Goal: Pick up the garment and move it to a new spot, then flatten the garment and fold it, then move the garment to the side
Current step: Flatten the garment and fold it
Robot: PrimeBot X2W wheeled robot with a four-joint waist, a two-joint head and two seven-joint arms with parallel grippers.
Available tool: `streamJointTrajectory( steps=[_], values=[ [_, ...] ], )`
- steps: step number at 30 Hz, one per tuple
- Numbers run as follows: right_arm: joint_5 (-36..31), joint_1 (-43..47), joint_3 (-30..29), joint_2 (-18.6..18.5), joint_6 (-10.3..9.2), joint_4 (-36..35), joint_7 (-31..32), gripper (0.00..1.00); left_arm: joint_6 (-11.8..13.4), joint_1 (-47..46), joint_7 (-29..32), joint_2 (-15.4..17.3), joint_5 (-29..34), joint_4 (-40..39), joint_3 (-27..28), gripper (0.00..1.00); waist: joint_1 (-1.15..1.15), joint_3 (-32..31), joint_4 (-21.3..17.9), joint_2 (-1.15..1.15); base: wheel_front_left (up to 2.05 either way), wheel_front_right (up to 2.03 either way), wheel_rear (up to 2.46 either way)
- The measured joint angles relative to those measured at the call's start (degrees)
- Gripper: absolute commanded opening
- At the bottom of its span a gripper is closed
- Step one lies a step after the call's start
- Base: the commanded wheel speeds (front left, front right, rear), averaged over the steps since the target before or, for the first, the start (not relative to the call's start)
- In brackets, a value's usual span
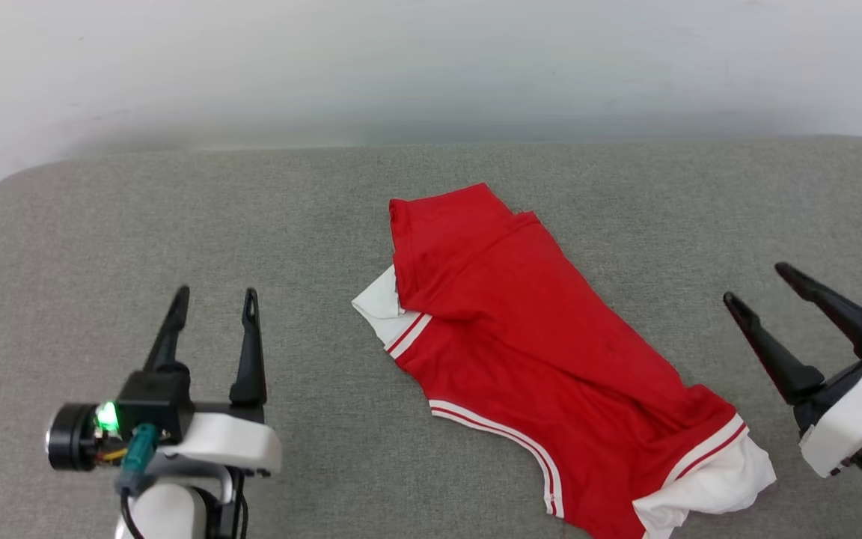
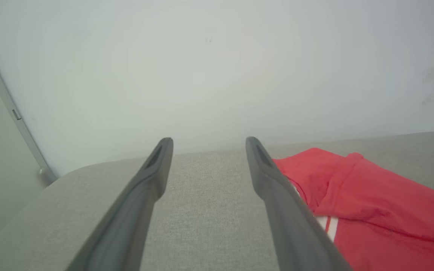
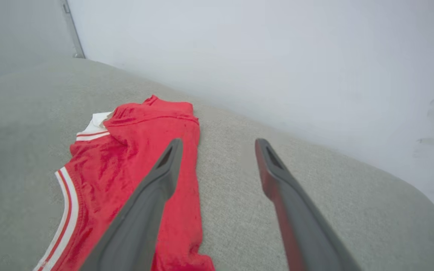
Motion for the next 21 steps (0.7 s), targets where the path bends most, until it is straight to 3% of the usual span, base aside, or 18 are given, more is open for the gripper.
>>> streamJointTrajectory(
  steps=[5, 10, 14, 17, 21],
  values=[
    [-11.4, 7.6, -15.5, 13.3, 0.00, 0.1, -6.8, 1.00, -2.7, -4.9, 0.0, 2.7, 0.3, 0.3, 0.2, 1.00, 0.00, 0.6, -0.5, 0.00, 0.00, 0.00, 0.00],
    [-19.8, 13.1, -23.8, 24.5, -0.01, -1.7, -10.2, 1.00, -6.0, -12.2, 0.0, 6.2, 0.5, 3.0, -1.3, 1.00, 0.00, 2.0, -1.1, 0.00, 0.00, 0.00, 0.00],
    [-23.1, 15.2, -25.9, 28.6, -0.01, -2.6, -11.3, 1.00, -7.8, -20.2, 3.0, 10.2, -0.3, 7.0, -4.6, 1.00, 0.00, 3.5, -1.4, 0.00, 0.00, 0.00, 0.00],
    [-24.2, 15.4, -26.7, 30.1, -0.01, -3.4, -11.8, 1.00, -8.3, -27.2, 8.9, 12.8, -3.1, 8.2, -8.4, 1.00, 0.00, 4.9, -1.7, 0.00, 0.00, 0.00, 0.00],
    [-25.5, 15.3, -27.0, 31.1, 0.00, -3.9, -12.3, 1.00, -8.5, -33.9, 21.0, 17.6, -12.1, 9.3, -19.5, 1.00, 0.00, 7.0, -2.5, 0.00, 0.00, 0.00, 0.00]
  ],
)
